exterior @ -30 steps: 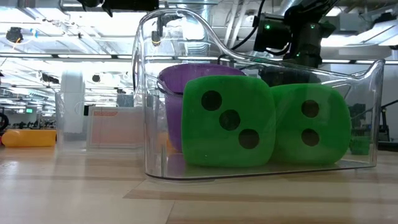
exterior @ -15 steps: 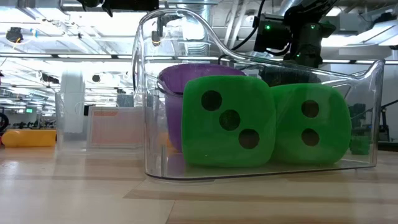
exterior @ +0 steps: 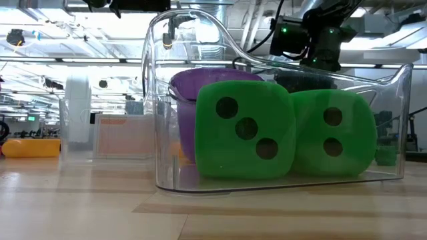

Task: Pick & Place Toys
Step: Put the large yellow game piece into the yellow bin

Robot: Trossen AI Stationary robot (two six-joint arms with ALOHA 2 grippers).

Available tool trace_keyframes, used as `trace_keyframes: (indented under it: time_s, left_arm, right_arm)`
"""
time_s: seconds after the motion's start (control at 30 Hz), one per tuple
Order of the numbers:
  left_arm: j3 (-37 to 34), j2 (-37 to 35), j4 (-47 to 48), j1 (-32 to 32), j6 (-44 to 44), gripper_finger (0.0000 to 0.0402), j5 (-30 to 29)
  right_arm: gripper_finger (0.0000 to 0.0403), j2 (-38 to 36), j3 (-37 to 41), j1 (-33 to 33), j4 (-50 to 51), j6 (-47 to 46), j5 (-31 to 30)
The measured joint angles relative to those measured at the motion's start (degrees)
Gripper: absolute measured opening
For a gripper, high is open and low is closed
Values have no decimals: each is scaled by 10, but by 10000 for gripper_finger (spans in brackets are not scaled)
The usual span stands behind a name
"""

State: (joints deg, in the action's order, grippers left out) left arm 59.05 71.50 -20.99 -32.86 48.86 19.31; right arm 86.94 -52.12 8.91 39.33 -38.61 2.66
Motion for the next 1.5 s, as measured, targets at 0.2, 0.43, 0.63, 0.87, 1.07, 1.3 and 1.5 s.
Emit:
trace_keyframes:
  time_s: [0.2,0.43,0.63,0.87,1.07,1.3,1.5]
  left_arm:
    - [0,0,0,0,0,241,0]
    - [0,0,0,0,0,241,0]
    - [0,0,0,0,0,241,0]
    - [0,0,0,0,0,241,0]
    - [0,0,0,0,-1,241,0]
    - [0,0,0,0,-2,241,0]
    - [0,0,0,0,-4,241,0]
  right_arm:
    - [170,0,0,-1,0,0,3]
    - [170,-5,0,-1,5,0,4]
    - [170,-24,0,-2,10,-3,3]
    - [170,-101,0,-1,10,-38,-44]
    - [170,-211,0,4,8,-45,-93]
    - [170,-351,0,38,-16,-35,-132]
    - [170,-434,0,82,-56,-18,-133]
